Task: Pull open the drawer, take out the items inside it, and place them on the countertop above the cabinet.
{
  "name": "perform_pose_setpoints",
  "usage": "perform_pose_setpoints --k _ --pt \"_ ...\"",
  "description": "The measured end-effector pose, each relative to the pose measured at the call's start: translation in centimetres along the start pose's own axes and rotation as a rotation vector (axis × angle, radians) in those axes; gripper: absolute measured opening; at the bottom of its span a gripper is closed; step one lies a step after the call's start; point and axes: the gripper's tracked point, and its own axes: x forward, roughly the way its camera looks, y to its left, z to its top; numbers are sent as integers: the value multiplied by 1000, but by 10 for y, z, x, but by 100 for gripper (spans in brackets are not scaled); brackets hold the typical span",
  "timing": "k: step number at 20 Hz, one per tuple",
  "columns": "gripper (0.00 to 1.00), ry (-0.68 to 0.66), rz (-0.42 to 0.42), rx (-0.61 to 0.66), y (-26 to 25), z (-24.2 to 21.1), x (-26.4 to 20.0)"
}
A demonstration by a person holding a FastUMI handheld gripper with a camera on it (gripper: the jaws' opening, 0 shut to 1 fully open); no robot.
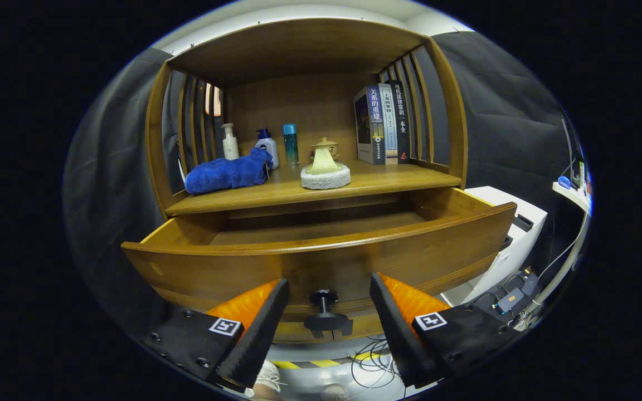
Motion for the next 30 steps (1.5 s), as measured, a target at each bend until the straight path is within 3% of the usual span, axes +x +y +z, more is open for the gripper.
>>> perform_pose_setpoints --k 7,14,30 --pt "97 -16 0 6 -1 13 22" --pt "97 -40 -16 -85 -1 23 41" --pt "97 -30 -36 -89 3 38 84"
